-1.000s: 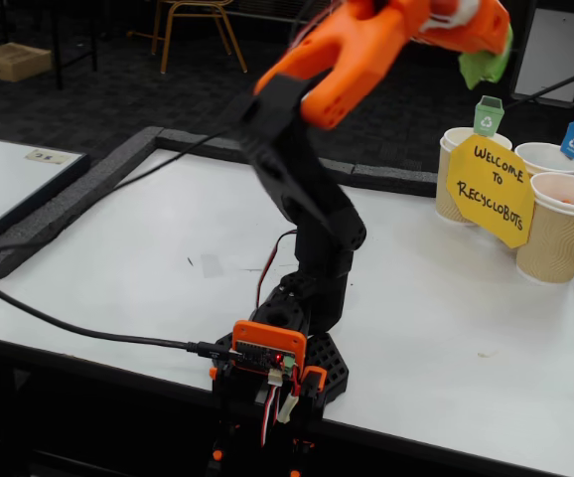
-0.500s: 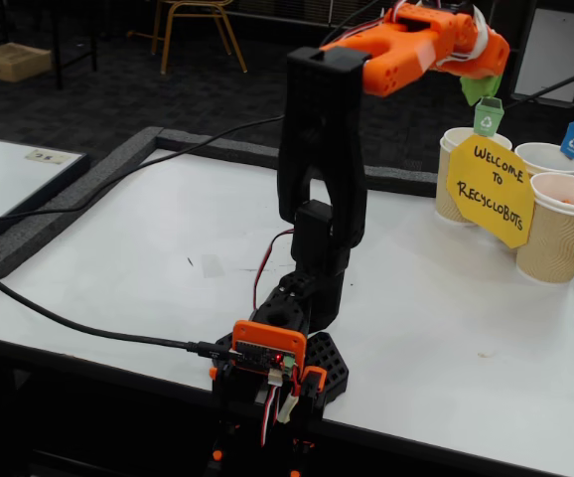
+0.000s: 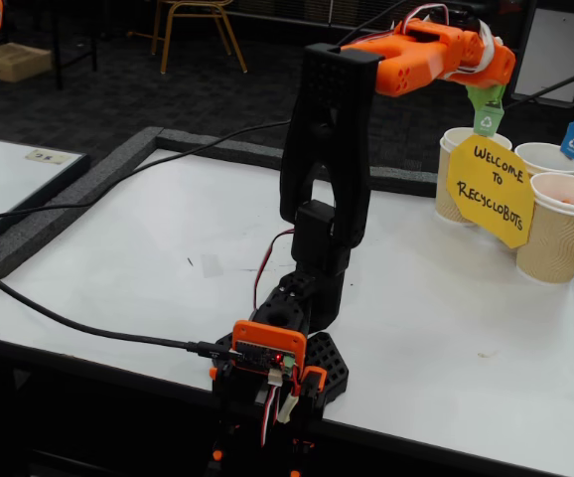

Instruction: Sort rubbish by color.

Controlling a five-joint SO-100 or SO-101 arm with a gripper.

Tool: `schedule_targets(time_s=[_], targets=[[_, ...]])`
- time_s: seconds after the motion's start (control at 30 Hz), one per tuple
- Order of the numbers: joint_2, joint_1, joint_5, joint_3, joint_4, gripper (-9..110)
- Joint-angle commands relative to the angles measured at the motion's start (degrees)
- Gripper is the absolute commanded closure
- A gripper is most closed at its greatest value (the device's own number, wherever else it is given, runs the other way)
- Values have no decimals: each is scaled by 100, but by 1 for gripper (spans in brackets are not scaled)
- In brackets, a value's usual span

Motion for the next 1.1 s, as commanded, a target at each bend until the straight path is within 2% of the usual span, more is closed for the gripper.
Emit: schedule_targets(time_s=[0.0, 0.27, 0.47, 0.57, 1.0, 1.07], targets=[[246, 141, -149, -721, 79, 83], [264, 176, -149, -721, 79, 82], [615, 237, -114, -694, 598, 97], [1169, 308, -97, -439, 1230, 101], [4403, 615, -62, 1415, 3305, 101], [4939, 615, 211, 1688, 3595, 101]])
